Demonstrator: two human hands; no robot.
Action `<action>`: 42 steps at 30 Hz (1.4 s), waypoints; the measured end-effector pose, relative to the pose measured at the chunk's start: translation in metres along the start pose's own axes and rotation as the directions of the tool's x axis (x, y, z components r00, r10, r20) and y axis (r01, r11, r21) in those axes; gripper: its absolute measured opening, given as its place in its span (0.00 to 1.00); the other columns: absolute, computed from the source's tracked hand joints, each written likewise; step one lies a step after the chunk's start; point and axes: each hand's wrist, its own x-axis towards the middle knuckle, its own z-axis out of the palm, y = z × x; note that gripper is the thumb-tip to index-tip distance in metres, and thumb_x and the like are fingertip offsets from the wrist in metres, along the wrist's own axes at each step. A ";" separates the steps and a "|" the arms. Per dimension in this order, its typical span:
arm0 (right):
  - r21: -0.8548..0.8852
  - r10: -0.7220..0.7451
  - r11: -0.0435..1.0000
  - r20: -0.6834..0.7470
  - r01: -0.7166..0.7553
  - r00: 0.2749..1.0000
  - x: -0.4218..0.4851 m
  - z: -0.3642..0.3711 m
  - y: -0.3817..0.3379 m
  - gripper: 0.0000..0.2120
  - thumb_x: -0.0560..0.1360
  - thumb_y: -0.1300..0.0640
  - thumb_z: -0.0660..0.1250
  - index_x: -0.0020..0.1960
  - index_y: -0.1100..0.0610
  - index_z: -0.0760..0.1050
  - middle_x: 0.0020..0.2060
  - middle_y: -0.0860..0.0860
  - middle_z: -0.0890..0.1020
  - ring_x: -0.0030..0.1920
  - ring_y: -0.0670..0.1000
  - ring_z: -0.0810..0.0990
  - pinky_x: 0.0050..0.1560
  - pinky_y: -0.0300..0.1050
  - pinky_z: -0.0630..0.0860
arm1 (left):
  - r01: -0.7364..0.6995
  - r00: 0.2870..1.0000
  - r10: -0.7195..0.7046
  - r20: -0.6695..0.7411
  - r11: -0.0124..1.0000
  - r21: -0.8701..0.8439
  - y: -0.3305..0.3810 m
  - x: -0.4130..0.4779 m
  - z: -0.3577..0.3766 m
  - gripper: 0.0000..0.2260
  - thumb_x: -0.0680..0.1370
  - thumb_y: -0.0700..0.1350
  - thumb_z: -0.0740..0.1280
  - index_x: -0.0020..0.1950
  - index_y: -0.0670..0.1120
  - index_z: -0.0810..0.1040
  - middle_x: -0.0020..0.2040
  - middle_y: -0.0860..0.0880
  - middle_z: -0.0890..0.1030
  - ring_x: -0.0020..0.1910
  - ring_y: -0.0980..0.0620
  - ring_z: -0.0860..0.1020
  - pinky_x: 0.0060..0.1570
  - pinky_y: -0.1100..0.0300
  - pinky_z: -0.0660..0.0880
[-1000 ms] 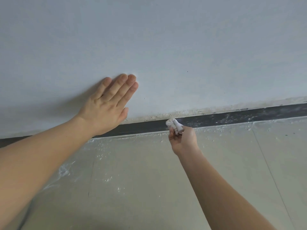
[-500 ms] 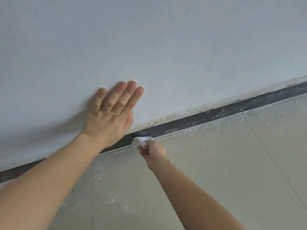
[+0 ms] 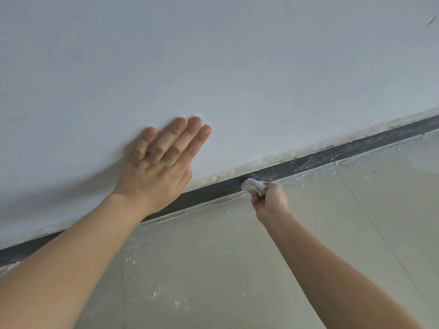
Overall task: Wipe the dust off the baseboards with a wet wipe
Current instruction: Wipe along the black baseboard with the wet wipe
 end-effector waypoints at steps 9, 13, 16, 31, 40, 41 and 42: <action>-0.130 0.089 0.989 0.099 -0.076 0.991 -0.017 0.019 0.044 0.10 0.76 0.64 0.57 0.38 0.58 0.72 0.27 0.53 0.73 0.27 0.49 0.73 0.27 0.38 0.68 | 0.007 1.000 -0.006 -0.009 0.999 0.031 0.002 -0.001 0.003 0.31 0.75 0.45 0.62 0.77 0.48 0.57 0.78 0.50 0.43 0.77 0.52 0.43 0.72 0.52 0.44; -0.190 0.198 0.969 0.214 -0.158 0.957 -0.019 0.035 0.057 0.11 0.74 0.69 0.54 0.40 0.61 0.73 0.28 0.55 0.73 0.28 0.48 0.73 0.26 0.37 0.71 | -0.003 1.000 0.003 0.002 0.999 0.039 0.002 0.000 0.002 0.31 0.75 0.45 0.61 0.77 0.48 0.57 0.78 0.50 0.43 0.77 0.52 0.42 0.72 0.52 0.43; -0.168 0.140 0.980 0.216 -0.104 0.966 -0.004 0.026 0.032 0.16 0.70 0.72 0.48 0.37 0.62 0.74 0.26 0.54 0.79 0.23 0.46 0.71 0.23 0.34 0.66 | -0.001 1.000 0.001 0.001 0.999 0.034 0.001 0.000 0.002 0.31 0.75 0.45 0.61 0.77 0.48 0.57 0.78 0.50 0.43 0.77 0.52 0.42 0.72 0.52 0.42; -0.159 0.055 0.987 0.126 -0.034 0.990 -0.011 -0.012 0.009 0.14 0.76 0.66 0.55 0.33 0.58 0.68 0.26 0.53 0.71 0.27 0.48 0.69 0.29 0.40 0.65 | 0.009 1.000 -0.008 -0.013 0.999 0.044 0.003 0.000 0.002 0.31 0.74 0.44 0.62 0.77 0.48 0.58 0.78 0.50 0.45 0.77 0.52 0.44 0.73 0.52 0.40; -0.208 0.019 0.978 0.128 0.008 0.992 -0.006 0.000 -0.018 0.19 0.74 0.68 0.50 0.34 0.62 0.78 0.17 0.50 0.75 0.24 0.46 0.65 0.27 0.37 0.63 | 0.002 1.000 -0.003 0.014 0.999 0.036 0.000 0.001 -0.002 0.31 0.74 0.44 0.61 0.77 0.48 0.58 0.78 0.50 0.45 0.77 0.52 0.43 0.73 0.53 0.41; -0.189 -0.024 0.981 0.108 0.044 0.994 -0.003 -0.009 -0.030 0.21 0.74 0.69 0.49 0.34 0.63 0.78 0.17 0.50 0.75 0.22 0.45 0.65 0.27 0.36 0.62 | 0.004 1.000 -0.004 0.019 0.999 0.035 0.000 0.002 -0.002 0.31 0.74 0.44 0.61 0.77 0.48 0.58 0.78 0.50 0.45 0.77 0.52 0.43 0.73 0.53 0.42; -0.166 -0.069 0.983 0.088 0.083 0.994 -0.001 -0.018 -0.043 0.21 0.74 0.69 0.49 0.34 0.63 0.78 0.17 0.50 0.76 0.21 0.45 0.66 0.27 0.36 0.61 | 0.009 1.000 -0.010 0.028 0.999 0.031 0.002 0.002 -0.003 0.31 0.74 0.44 0.61 0.77 0.47 0.58 0.78 0.50 0.44 0.77 0.52 0.43 0.73 0.52 0.41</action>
